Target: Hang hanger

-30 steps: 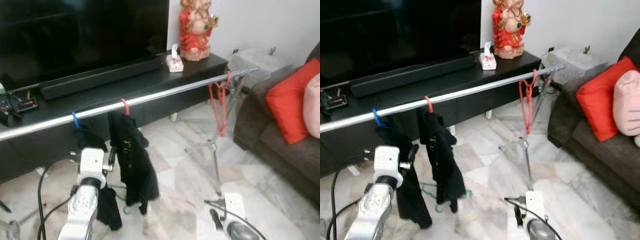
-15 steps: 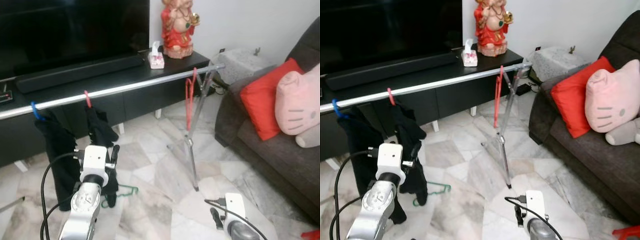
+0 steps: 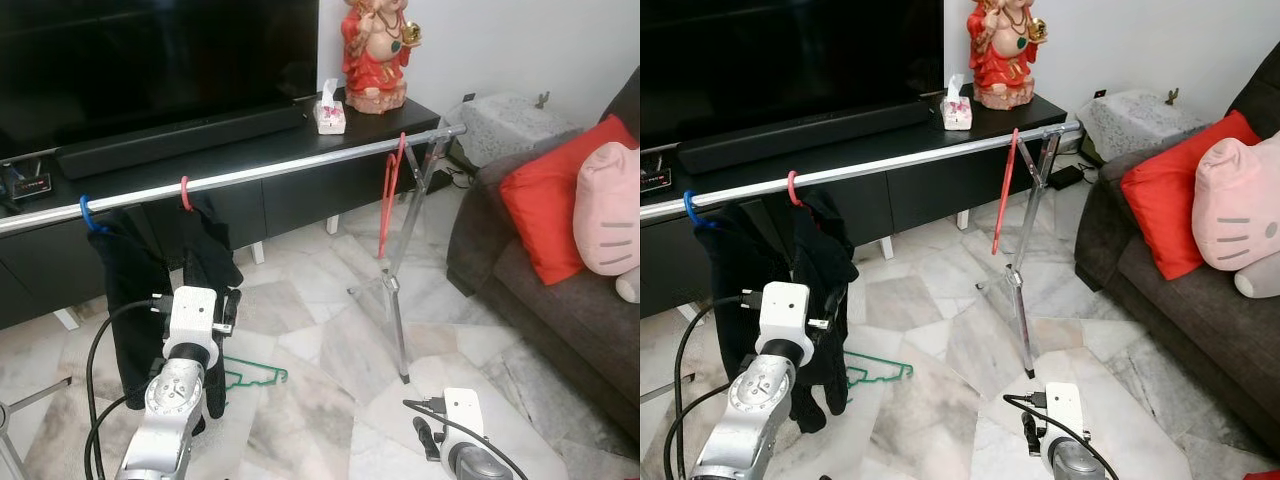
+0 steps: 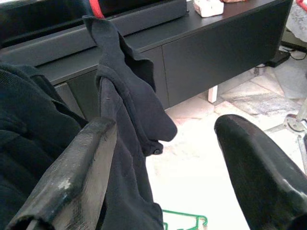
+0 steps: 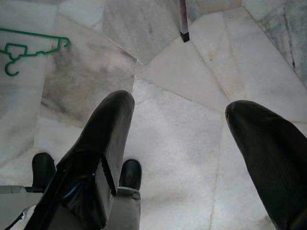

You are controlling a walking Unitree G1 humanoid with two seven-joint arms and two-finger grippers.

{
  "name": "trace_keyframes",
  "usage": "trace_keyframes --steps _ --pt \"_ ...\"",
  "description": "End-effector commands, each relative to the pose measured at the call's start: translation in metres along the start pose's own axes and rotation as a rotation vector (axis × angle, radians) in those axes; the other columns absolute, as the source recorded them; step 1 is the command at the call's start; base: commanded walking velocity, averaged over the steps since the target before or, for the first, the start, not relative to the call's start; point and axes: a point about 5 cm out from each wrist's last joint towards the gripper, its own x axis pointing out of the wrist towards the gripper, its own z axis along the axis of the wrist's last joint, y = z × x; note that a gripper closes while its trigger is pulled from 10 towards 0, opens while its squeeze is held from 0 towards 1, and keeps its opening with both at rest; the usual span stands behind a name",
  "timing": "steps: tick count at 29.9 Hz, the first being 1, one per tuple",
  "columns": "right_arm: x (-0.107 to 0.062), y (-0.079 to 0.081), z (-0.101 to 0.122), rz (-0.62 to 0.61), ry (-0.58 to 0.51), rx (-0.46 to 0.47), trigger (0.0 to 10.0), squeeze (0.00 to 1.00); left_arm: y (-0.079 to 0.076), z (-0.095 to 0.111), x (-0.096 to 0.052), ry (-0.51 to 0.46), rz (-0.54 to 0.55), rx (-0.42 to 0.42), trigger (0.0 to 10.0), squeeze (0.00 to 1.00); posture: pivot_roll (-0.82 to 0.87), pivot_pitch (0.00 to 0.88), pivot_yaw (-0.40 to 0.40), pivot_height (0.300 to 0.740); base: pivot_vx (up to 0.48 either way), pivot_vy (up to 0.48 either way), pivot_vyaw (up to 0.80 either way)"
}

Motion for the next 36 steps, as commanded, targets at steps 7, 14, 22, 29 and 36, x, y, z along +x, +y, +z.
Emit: trace_keyframes --steps 7,14,22,29,36 --pt "0.0003 0.0008 0.0023 0.002 -0.009 0.017 10.0 0.0 0.0019 -0.001 0.0023 0.017 -0.001 0.003 10.0 0.0 -0.03 0.027 -0.05 0.74 0.0 0.0 0.17" --pt "0.0003 0.0005 0.0022 0.001 -0.008 0.016 10.0 0.0 0.0028 -0.0006 0.0032 0.01 -0.005 0.001 10.0 0.0 -0.03 0.028 -0.052 0.74 0.214 0.0 0.0" --pt "0.0003 0.0004 0.002 -0.005 -0.007 0.025 10.0 0.0 0.0011 -0.0004 0.0044 0.008 -0.031 0.003 10.0 0.0 -0.03 0.029 -0.052 0.74 0.292 0.0 0.0" --pt "0.0003 0.0005 0.0018 -0.007 -0.007 0.028 10.0 0.0 0.0014 0.001 0.0052 0.001 -0.027 0.0 10.0 0.0 -0.03 0.03 -0.05 0.74 0.327 0.0 0.0" --pt "0.0003 0.0006 0.0019 -0.005 -0.007 0.027 10.0 0.0 0.0021 0.0028 0.006 -0.01 -0.025 0.004 10.0 0.0 -0.03 0.03 -0.05 0.74 0.327 0.0 0.0"
